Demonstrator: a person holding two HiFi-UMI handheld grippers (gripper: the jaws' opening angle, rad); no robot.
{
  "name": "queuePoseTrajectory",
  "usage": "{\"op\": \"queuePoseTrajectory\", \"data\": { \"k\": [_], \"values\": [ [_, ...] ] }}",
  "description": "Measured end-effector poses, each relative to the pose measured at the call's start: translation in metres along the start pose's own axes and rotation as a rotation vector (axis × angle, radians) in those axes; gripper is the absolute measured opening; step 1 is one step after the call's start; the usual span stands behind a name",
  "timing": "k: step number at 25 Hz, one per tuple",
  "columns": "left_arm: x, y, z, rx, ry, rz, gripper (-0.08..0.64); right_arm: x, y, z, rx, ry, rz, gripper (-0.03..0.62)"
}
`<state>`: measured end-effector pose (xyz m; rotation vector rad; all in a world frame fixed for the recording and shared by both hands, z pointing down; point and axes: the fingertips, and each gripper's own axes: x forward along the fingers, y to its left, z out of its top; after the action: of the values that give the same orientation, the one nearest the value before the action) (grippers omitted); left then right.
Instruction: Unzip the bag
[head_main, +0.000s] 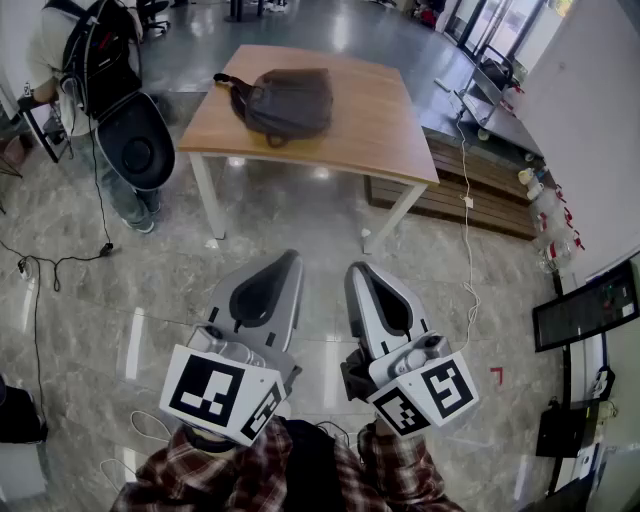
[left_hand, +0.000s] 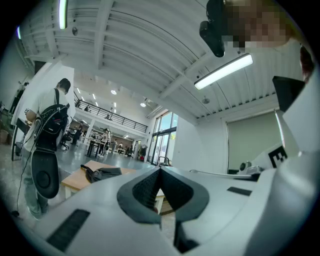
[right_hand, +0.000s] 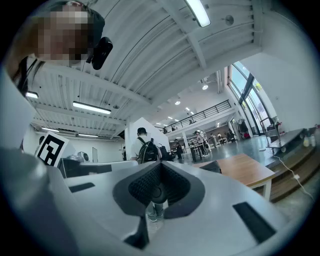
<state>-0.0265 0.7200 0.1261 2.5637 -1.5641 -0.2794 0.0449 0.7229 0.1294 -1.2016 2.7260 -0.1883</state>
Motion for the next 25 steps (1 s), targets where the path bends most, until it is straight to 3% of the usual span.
{"op": "queuePoseTrajectory", "data": {
  "k": [6, 14, 20, 25],
  "values": [
    [0.046, 0.05, 0.003, 0.003, -0.015, -0.011, 0.008, 0.065, -0.023, -0.005, -0.02, -0.001, 0.011, 0.011],
    [0.11, 0.105, 0.032, 0.019, -0.051, -0.054, 0.008, 0.145, -0.052, 0.019, -0.077, -0.029, -0.01, 0.011],
    [0.145, 0.16, 0.02, -0.001, -0.026, -0.029, 0.008, 0.195, -0.083, 0.002, -0.059, -0.008, -0.034, 0.011],
    [0.205, 0.205, -0.002, -0.01, 0.013, -0.006, 0.008, 0.251, -0.143, -0.017, -0.015, 0.007, -0.053, 0.011]
  ]
}}
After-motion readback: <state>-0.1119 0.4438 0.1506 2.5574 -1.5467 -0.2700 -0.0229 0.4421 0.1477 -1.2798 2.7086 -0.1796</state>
